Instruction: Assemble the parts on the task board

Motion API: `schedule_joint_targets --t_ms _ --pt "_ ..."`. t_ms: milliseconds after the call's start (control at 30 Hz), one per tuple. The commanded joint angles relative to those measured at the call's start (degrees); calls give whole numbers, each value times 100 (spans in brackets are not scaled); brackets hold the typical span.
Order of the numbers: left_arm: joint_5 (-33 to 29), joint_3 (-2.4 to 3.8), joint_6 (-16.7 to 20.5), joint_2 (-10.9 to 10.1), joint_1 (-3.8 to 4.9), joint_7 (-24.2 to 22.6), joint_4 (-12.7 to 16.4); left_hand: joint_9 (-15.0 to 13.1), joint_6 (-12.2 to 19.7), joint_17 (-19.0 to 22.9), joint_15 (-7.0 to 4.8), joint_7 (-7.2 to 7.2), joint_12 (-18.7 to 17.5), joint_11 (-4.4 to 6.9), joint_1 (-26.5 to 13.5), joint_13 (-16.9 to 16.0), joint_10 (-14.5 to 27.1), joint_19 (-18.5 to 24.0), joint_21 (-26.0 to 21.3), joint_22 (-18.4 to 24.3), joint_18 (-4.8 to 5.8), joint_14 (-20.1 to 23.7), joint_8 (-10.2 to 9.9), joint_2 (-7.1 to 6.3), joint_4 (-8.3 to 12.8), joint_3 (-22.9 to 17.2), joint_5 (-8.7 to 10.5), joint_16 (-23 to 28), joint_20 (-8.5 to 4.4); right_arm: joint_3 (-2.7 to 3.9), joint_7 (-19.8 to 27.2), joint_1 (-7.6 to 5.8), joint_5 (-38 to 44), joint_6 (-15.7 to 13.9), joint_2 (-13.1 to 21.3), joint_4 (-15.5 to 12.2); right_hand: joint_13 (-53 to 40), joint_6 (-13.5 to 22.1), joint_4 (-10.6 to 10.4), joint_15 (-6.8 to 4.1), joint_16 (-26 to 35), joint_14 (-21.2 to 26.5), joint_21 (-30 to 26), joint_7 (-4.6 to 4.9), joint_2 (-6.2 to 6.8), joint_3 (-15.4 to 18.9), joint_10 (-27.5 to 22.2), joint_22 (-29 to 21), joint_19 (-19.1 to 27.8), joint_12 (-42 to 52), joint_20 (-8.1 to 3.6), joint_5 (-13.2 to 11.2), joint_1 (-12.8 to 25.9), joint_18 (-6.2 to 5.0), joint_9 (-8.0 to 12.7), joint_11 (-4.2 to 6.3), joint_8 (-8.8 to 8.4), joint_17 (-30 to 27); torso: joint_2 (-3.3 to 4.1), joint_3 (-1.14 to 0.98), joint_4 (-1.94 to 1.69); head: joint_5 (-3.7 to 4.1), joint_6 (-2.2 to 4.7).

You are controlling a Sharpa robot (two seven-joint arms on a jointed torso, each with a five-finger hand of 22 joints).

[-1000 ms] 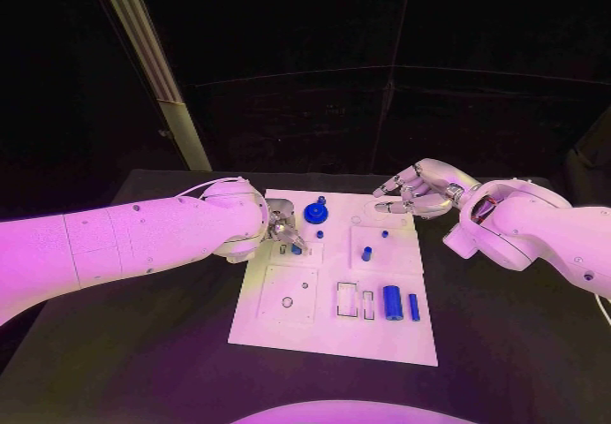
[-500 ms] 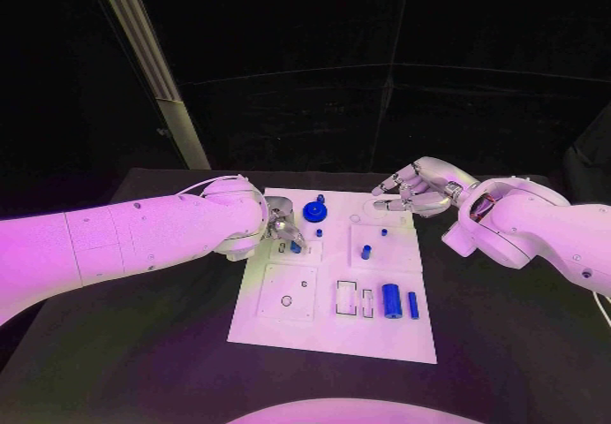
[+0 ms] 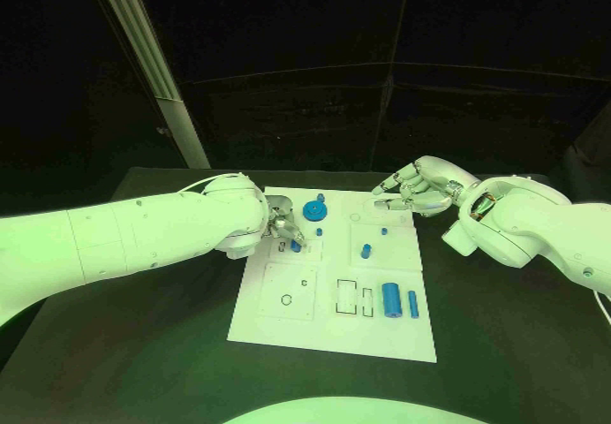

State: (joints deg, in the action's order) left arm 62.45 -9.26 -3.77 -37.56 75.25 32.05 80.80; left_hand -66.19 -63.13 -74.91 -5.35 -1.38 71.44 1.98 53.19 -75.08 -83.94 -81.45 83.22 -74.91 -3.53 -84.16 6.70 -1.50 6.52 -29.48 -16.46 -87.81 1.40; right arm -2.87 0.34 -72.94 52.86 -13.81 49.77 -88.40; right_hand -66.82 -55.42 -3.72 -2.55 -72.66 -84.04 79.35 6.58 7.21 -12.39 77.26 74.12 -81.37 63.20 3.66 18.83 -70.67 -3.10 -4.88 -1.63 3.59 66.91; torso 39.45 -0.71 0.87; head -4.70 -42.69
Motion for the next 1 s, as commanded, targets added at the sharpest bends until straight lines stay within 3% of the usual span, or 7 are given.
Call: schedule_joint_targets --t_ms 33,533,767,933,1000 --pt "-43 -3 -92 28 -1 47 -10 -13 -56 -1200 -25 -5 -18 33 -73 -1096 -284 -8 -26 -246 43 -507 -14 -21 -82 11 73 2 -36 4 4 -12 -12 41 -2 -12 3 -35 -6 -10 32 -91 -31 -2 22 -21 -19 -5 35 -29 7 39 29 -68 -9 0 16 -5 4 1 -2 2 -5" --pt "-43 -4 -117 89 -1 113 -81 -69 -152 -1236 -38 10 33 42 -217 -1105 -307 -42 -8 -296 54 -517 -26 -117 -328 88 296 -25 -50 4 -1 -12 -12 51 -10 -6 3 -35 -6 -10 32 -91 -31 -2 22 -21 -19 -5 35 -29 7 39 29 -68 -9 0 16 -5 -2 -1 -2 5 -20" --pt "-43 -4 -100 108 -1 165 -113 -127 -203 -1276 -51 12 115 44 -303 -1121 -329 -84 22 -359 68 -527 -46 -171 -545 178 724 -55 -63 4 -9 -12 -12 67 -15 -5 8 -34 -7 -9 35 -91 -36 -2 24 -23 -22 -11 38 -34 8 39 37 -69 -9 1 15 -5 -1 -2 -4 14 -18" --pt "-43 -5 -82 113 -1 190 -127 -173 -237 -1279 -54 4 127 36 -369 -1122 -333 -91 23 -373 69 -528 -62 -257 -727 316 1295 -57 -68 4 -22 -12 -12 75 -17 -2 20 -33 -7 -9 47 -88 -47 -2 28 -24 -29 -25 46 -47 8 35 41 -73 -9 0 14 -18 -1 1 -6 13 -20" --pt "-43 -5 -79 114 -1 193 -131 -187 -243 -1279 -54 0 128 31 -383 -1122 -333 -92 24 -377 70 -528 -72 -320 -787 381 1339 -57 -67 4 -26 -12 -12 80 -18 -1 23 -29 -9 -9 53 -86 -54 -1 35 -23 -32 -34 50 -50 8 27 51 -75 -8 -1 13 -23 -3 2 -6 12 -25"
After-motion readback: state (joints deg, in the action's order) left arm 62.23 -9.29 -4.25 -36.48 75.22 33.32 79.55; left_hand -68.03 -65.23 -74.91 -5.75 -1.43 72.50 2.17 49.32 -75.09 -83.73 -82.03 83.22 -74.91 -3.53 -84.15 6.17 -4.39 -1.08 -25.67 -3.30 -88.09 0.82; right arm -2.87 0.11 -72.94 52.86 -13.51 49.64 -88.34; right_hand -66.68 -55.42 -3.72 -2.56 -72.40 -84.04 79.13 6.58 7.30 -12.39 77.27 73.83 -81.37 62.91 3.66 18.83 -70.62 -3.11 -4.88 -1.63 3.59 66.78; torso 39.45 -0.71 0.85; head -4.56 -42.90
